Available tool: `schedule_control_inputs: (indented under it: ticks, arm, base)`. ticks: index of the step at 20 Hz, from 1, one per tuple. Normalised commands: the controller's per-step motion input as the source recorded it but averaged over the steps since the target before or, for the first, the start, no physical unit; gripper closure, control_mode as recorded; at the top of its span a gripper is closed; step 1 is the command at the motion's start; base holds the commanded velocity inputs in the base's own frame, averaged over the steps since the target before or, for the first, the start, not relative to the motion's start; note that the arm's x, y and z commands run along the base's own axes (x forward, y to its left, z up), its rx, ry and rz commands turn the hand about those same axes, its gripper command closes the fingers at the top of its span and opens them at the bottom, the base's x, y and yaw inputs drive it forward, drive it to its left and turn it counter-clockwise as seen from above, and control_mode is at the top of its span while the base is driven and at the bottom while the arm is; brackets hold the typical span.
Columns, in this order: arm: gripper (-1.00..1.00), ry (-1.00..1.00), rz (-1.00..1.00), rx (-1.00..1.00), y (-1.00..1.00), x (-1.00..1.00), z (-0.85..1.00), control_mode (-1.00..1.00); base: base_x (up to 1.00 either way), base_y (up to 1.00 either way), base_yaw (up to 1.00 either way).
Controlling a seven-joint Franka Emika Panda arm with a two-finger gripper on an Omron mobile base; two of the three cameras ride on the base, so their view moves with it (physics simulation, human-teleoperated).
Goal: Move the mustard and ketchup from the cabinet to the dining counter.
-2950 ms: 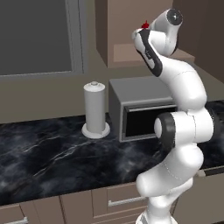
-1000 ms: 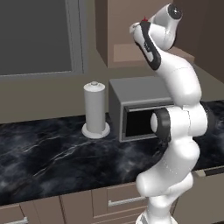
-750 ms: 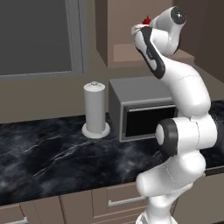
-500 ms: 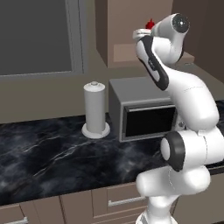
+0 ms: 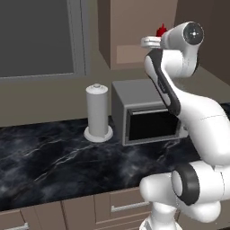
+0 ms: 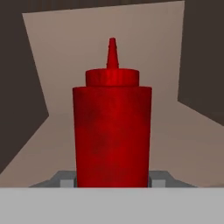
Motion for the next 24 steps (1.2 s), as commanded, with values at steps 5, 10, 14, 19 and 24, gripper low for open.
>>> schedule_control_inputs:
  ticks: [5, 10, 14, 19, 24]
  arm:
    - [1.00, -0.02, -0.08, 0.00, 0.03, -0.71, 0.04, -1.00]
    - [1.00, -0.06, -0.06, -0.02, 0.04, -0.71, 0.03, -1.00]
    - [1.00, -0.03, -0.01, 0.00, 0.10, -0.73, 0.00, -1.00]
    - [1.00, -0.01, 0.00, 0.00, 0.13, -0.70, 0.00, -1.00]
    - [1.00, 0.00, 0.00, 0.01, 0.05, -0.53, 0.00, -1.00]
  base:
    - [0.00, 0.00, 0.00]
    - [0.00, 0.00, 0.00]
    - [0.00, 0.00, 0.00]
    - [0.00, 0.00, 0.00]
    - [0.00, 0.00, 0.00]
